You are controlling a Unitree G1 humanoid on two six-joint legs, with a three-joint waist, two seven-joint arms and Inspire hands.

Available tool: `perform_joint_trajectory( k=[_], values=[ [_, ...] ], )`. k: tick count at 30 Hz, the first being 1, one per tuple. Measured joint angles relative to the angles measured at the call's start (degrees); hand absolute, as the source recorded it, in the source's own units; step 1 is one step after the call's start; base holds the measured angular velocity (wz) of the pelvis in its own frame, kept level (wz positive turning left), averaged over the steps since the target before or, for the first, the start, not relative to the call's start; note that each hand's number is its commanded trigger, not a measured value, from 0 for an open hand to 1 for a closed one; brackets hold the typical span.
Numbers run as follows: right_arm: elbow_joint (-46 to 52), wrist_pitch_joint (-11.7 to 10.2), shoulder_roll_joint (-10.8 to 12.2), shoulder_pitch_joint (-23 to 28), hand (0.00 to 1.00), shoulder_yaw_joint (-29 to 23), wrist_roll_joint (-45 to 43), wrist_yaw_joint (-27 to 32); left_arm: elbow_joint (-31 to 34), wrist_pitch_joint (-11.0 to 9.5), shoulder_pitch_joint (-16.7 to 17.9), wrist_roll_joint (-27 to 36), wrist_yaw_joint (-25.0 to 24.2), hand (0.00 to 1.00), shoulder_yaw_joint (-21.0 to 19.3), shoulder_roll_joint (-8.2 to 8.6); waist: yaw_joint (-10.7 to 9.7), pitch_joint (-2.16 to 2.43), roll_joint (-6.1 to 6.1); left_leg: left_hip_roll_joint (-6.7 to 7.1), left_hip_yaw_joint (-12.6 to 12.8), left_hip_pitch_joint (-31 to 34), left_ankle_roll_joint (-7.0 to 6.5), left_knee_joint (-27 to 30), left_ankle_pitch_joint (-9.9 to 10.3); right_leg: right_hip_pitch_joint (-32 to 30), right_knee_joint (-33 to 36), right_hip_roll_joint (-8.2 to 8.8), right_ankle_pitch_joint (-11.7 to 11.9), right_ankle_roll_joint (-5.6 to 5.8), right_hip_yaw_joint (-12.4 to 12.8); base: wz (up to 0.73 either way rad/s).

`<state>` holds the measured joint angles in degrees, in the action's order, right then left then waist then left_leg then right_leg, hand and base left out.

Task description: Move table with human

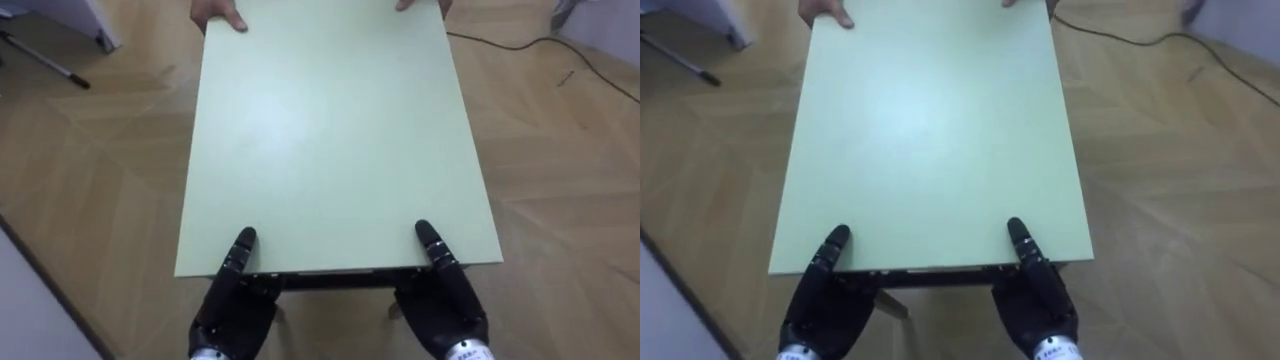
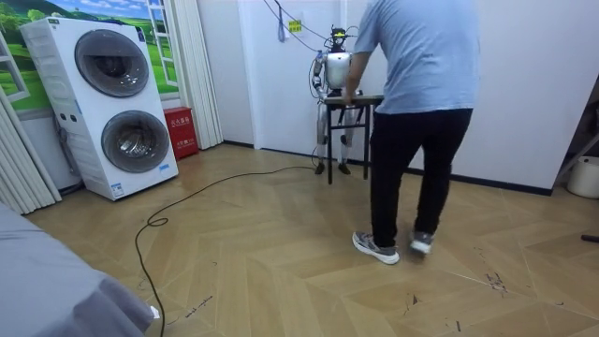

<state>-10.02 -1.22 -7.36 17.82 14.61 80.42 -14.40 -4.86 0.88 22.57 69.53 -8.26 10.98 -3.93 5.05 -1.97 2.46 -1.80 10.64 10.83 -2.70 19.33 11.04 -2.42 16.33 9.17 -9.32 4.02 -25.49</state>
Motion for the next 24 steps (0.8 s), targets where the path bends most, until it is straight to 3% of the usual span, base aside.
perform_joint_trajectory(
  k=[2,4,6,7,8,9,10,11,12,17,21,24],
  values=[
    [0.01,0.01,0.33,0.02,1.0,-0.03,-0.04,0.31,0.0,0.0,-0.01,-0.37,0.31,1.0,-0.16,0.27,0.09,-0.03,0.07,1.03,-0.1,0.63,-0.51,-0.02,-0.06,-0.04,2.41,1.54,-1.27,0.67,-0.61,0.57],
    [0.01,0.04,0.56,0.3,1.0,-0.03,-0.03,0.43,0.01,-0.02,-0.04,-0.61,0.57,1.0,-0.31,0.52,-0.39,-0.03,0.06,2.36,-2.55,0.66,-1.01,-0.03,-0.32,-0.09,4.5,2.56,-1.68,0.89,-0.56,0.72],
    [0.01,0.04,1.02,0.68,1.0,-0.04,0.02,0.43,0.0,-0.15,-0.12,-0.98,0.69,1.0,-0.36,0.42,-1.69,-0.04,0.04,3.61,-5.81,0.87,-1.64,0.17,-0.7,-0.18,6.59,2.99,-1.84,0.75,1.43,0.83],
    [0.01,0.02,1.28,1.1,1.0,-0.05,0.06,0.43,0.0,-0.16,-0.17,-1.2,0.89,1.0,-0.21,0.22,-2.27,-0.08,0.01,4.16,-8.53,0.89,-2.04,0.64,-0.98,-0.97,8.67,2.81,-2.4,-0.1,4.86,1.03],
    [0.0,0.04,1.48,1.43,1.0,-0.03,0.03,0.47,-0.02,-0.16,-0.17,-1.56,1.04,1.0,0.04,0.14,-3.02,-0.1,0.02,4.94,-11.74,0.95,-2.19,1.09,-1.29,-1.95,8.32,0.67,-5.29,-1.44,9.61,1.18],
    [0.01,0.04,1.52,1.55,1.0,0.01,0.06,0.47,0.0,-0.17,-0.17,-1.57,1.05,1.0,-0.04,0.06,-3.13,-0.12,0.08,5.6,-14.56,1.24,-2.06,0.98,-1.75,-3.46,4.89,-2.48,-6.57,-2.51,13.46,1.02],
    [0.01,0.02,1.53,1.56,1.0,0.01,0.1,0.47,0.0,-0.17,-0.23,-1.58,1.06,1.0,-0.05,0.05,-3.28,-0.09,0.01,5.99,-15.57,1.49,-2.02,1.14,-1.95,-4.2,3.14,-3.72,-6.33,-2.6,14.81,1.15],
    [0.0,-0.24,1.6,1.73,1.0,-0.04,0.4,0.48,-0.03,-0.07,-0.6,-1.63,1.4,1.0,0.05,-0.1,-3.71,-0.1,-0.35,7.43,-17.27,1.67,-1.96,1.55,-2.16,-5.44,2.39,-5.2,-2.73,-2.83,16.45,1.26],
    [-0.01,-0.49,1.26,2.05,1.0,-0.11,0.7,0.48,-0.11,0.05,-0.65,-1.72,1.82,1.0,0.52,0.08,-3.83,0.13,-0.25,7.52,-16.7,1.38,-1.88,1.17,-2.33,-4.42,2.08,-5.0,-2.99,-3.11,15.38,1.06],
    [-0.13,-0.48,1.24,1.22,1.0,0.1,0.6,0.46,-0.08,-0.26,-0.72,-1.68,1.56,1.0,0.06,0.07,-1.3,0.16,-0.36,7.09,-17.09,0.76,-1.53,-0.34,-2.58,-0.88,-1.09,-5.4,-2.59,-3.63,12.48,0.43],
    [-0.14,-0.51,1.3,1.28,1.0,1.06,0.78,0.44,-0.08,-1.25,-0.49,-1.71,1.46,1.0,-0.14,-0.02,-1.12,0.17,-0.38,7.24,-16.25,0.73,-1.61,-0.72,-2.62,1.56,-2.77,-5.63,-2.83,-3.23,12.21,0.57],
    [-0.16,-1.37,1.33,1.4,1.0,2.0,1.33,0.39,-0.02,-1.42,-0.74,-1.91,1.46,1.0,-0.16,-0.19,-2.17,0.19,-0.43,7.1,-15.12,1.65,-2.0,-0.46,-2.85,2.18,-2.72,-5.61,-2.88,-3.14,9.12,0.75]
  ],
)
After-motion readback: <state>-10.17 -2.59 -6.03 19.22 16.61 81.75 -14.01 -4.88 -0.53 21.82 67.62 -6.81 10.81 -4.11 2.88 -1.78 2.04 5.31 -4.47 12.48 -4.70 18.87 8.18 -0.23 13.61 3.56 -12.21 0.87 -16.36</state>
